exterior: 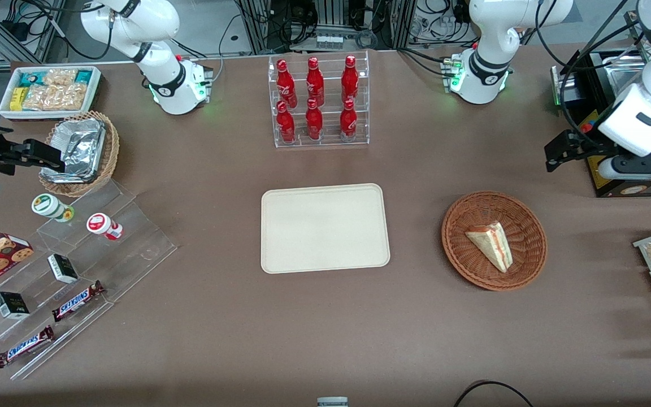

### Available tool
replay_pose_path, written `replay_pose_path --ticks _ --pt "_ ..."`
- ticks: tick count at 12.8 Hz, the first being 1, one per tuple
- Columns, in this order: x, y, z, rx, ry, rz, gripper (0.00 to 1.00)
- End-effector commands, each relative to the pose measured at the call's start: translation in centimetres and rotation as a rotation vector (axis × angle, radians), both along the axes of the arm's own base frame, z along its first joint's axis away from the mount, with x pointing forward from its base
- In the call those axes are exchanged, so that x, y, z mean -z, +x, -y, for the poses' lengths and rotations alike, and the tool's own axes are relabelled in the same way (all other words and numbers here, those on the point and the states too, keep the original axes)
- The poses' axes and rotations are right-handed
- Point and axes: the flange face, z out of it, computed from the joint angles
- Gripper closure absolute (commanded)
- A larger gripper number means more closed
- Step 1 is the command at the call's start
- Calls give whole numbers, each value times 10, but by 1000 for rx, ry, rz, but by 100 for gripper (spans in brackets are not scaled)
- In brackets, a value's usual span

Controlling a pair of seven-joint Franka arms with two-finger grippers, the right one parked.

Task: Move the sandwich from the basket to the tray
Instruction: 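Move the left gripper down over the sandwich in the wicker basket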

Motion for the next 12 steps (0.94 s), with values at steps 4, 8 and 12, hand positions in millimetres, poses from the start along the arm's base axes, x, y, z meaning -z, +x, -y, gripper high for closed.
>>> replay_pose_path --ticks 4,8,12 --pt "-6 -8 -9 28 -6 -23 0" --pt "47 20 -8 -60 18 -43 0" --pt "128 40 2 -181 17 -35 0"
